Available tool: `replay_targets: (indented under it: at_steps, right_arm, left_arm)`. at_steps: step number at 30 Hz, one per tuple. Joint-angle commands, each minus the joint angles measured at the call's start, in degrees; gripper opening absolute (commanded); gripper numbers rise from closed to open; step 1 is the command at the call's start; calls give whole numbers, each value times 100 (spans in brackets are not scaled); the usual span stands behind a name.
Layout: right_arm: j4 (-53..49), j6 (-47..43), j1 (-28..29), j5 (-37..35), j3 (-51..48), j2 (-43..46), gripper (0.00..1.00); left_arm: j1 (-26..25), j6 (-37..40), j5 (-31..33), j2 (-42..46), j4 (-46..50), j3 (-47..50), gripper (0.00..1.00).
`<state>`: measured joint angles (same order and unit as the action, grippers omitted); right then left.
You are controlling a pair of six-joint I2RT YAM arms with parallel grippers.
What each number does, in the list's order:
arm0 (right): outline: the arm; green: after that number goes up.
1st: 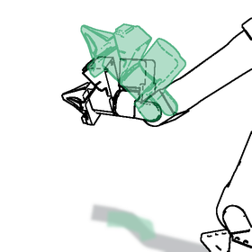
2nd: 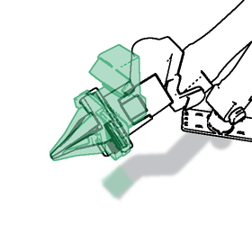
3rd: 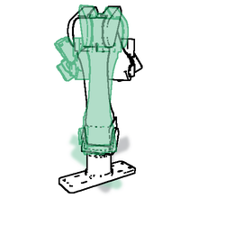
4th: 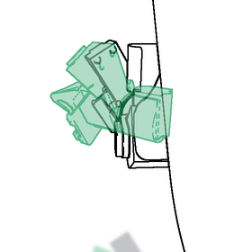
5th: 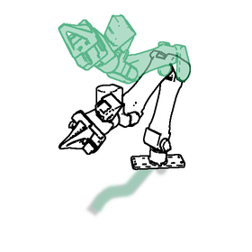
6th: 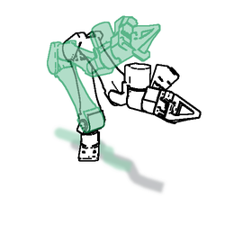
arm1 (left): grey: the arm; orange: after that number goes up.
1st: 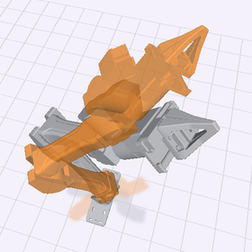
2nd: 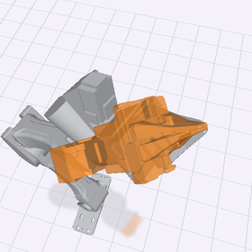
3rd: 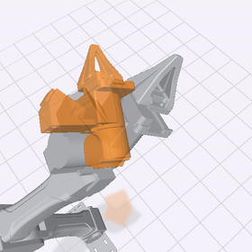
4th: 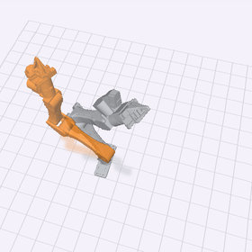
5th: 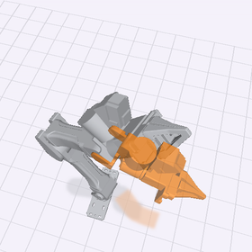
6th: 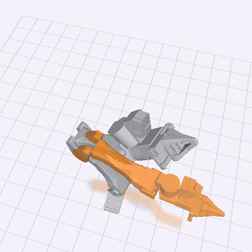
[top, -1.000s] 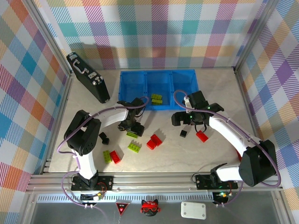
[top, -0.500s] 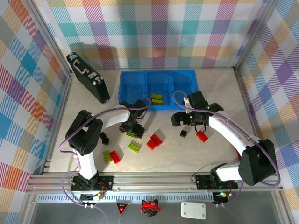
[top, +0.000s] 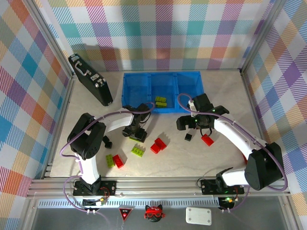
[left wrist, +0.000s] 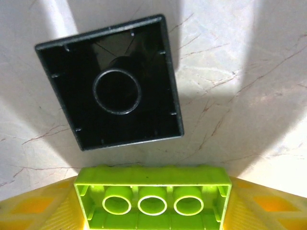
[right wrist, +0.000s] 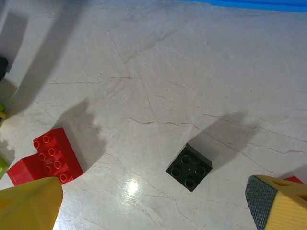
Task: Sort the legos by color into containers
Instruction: Pick up the lego from the center of the table.
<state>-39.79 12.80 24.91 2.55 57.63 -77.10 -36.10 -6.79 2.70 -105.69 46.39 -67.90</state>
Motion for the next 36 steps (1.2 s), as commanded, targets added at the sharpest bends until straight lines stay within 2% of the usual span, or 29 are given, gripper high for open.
replay_targets:
  at_steps: [1, 6, 10, 18, 27, 36]
  right_arm:
    - [-97, -50, -21, -31, 111, 33, 99]
    - [-109, -33, -19, -69, 118, 85, 99]
    - [-155, 17, -21, -249, 105, 233, 99]
    - [-309, 180, -27, -792, 65, 660, 99]
    - [-485, 309, -30, -888, -59, 1025, 99]
    - [-552, 404, -30, -835, -176, 1230, 99]
  left_arm:
    - [-47, -59, 82, 159, 98, 108, 64]
    - [-81, -129, 18, 437, 107, 123, 57]
    - [-165, -173, -102, 661, 180, -56, 57]
    - [-342, -464, -64, 719, 196, -1092, 56]
    - [-433, -701, 165, -72, -63, -2826, 54]
    - [-438, -752, 578, -1289, -517, -4623, 53]
